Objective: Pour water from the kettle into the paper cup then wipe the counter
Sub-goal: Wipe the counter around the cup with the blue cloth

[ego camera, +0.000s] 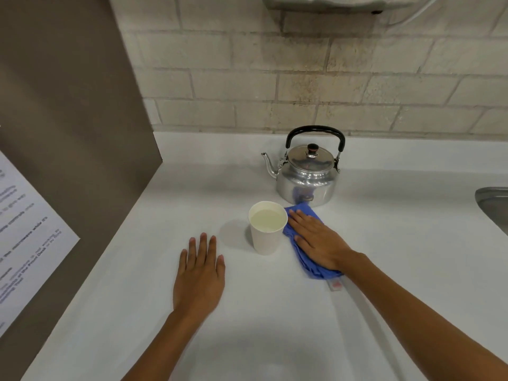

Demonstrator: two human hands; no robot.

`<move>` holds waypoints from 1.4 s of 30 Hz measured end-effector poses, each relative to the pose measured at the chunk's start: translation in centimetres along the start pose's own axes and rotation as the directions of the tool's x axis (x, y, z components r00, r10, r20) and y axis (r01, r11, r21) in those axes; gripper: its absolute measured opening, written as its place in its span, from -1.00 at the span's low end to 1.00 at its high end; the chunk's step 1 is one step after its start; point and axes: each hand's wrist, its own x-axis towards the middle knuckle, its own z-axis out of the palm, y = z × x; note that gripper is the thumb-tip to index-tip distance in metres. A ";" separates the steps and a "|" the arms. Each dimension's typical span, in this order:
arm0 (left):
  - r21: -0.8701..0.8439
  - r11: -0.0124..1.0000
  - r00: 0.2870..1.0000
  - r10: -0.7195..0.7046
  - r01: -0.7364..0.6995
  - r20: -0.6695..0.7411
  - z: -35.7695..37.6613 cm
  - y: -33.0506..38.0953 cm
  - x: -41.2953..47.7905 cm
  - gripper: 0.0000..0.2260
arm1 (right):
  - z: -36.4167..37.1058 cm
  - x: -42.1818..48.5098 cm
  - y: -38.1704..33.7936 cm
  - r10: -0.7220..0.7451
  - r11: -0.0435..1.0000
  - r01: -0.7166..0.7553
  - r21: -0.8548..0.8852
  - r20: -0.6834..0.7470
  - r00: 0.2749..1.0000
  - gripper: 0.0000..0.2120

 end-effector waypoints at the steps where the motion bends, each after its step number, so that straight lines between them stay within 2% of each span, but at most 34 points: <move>1: 0.001 1.000 1.000 0.002 -0.002 0.000 0.0 0.0 0.0 -0.53 | 0.1 0.9 -0.7 -0.014 1.000 0.014 -0.003 0.007 1.000 -0.52; 4: 0.020 1.000 1.000 0.014 -0.014 -0.001 0.0 -0.2 0.0 -0.53 | 0.6 0.6 -1.0 -0.045 0.999 0.045 0.015 0.008 0.999 -0.52; 6: 0.014 1.000 1.000 0.016 -0.016 0.002 0.0 -0.3 0.0 -0.52 | 0.6 -1.5 0.0 0.008 0.999 -0.007 0.031 -0.031 1.000 -0.53; 8: 0.006 1.000 1.000 0.017 -0.017 0.004 0.0 -0.4 0.0 -0.53 | 0.5 -4.4 1.1 0.146 0.989 -0.142 0.045 -0.086 0.986 -0.53; 11: 0.019 1.000 1.000 0.013 -0.013 -0.008 0.1 -0.3 -0.1 -0.52 | 0.5 -8.8 0.6 0.377 0.925 -0.379 0.011 -0.131 0.917 -0.52; 14: 0.027 1.000 1.000 0.008 -0.008 -0.020 0.2 -0.1 -0.1 -0.52 | 1.4 -10.9 -4.9 0.458 0.886 -0.462 0.034 -0.211 0.863 -0.45; 15: 0.025 1.000 1.000 0.009 -0.008 -0.020 0.2 -0.1 -0.1 -0.52 | 1.7 -11.2 -7.6 0.451 0.892 -0.449 0.057 -0.196 0.871 -0.40; 18: 0.011 1.000 1.000 0.009 -0.009 -0.006 0.2 -0.2 -0.1 -0.52 | 3.2 -11.4 -14.0 0.312 0.948 -0.319 -0.021 -0.157 0.937 -0.47; 21: 0.002 1.000 1.000 0.013 -0.013 0.006 0.0 -0.4 -0.1 -0.52 | 3.2 -12.6 -13.7 0.253 0.961 -0.266 -0.077 -0.148 0.956 -0.50; 23: -0.009 1.000 1.000 0.016 -0.016 0.009 -0.1 -0.5 -0.2 -0.53 | 2.6 -13.6 -11.0 0.285 0.957 -0.291 -0.014 -0.157 0.946 -0.52; 26: -0.003 1.000 1.000 0.013 -0.013 0.009 -0.2 -0.4 -0.3 -0.53 | 2.8 -14.5 -8.5 0.449 0.890 -0.456 0.005 -0.185 0.874 -0.53; 28: -0.003 1.000 1.000 0.011 -0.011 0.009 -0.1 -0.3 -0.2 -0.53 | 2.9 -13.8 -10.1 0.507 0.854 -0.520 -0.011 -0.210 0.836 -0.39; 29: -0.004 1.000 1.000 0.009 -0.009 0.011 -0.1 -0.3 -0.1 -0.53 | 3.0 -13.2 -11.5 0.513 0.850 -0.527 -0.013 -0.213 0.832 -0.32; 30: -0.003 1.000 1.000 0.008 -0.008 0.013 0.0 -0.3 -0.1 -0.53 | 3.1 -12.6 -13.1 0.509 0.852 -0.523 -0.014 -0.211 0.835 -0.34; 33: -0.001 1.000 1.000 0.000 0.000 0.029 0.1 -0.4 0.0 -0.52 | 4.2 -10.5 -17.7 0.429 0.891 -0.449 -0.061 -0.210 0.879 -0.53; 38: -0.026 1.000 0.997 -0.009 0.011 0.072 -0.4 -0.3 0.1 -0.53 | 4.4 -8.1 -20.5 0.333 0.942 -0.334 0.017 -0.157 0.930 -0.47; 40: -0.073 0.997 0.995 -0.013 0.020 0.098 -1.0 -0.3 0.1 -0.53 | 4.3 -8.0 -19.2 0.269 0.954 -0.247 0.171 -0.120 0.956 -0.48; 42: -0.155 0.987 0.996 -0.030 0.043 0.086 -2.0 0.0 -0.4 -0.53 | 3.8 -8.6 -17.1 0.310 0.921 -0.253 0.297 -0.163 0.937 -0.50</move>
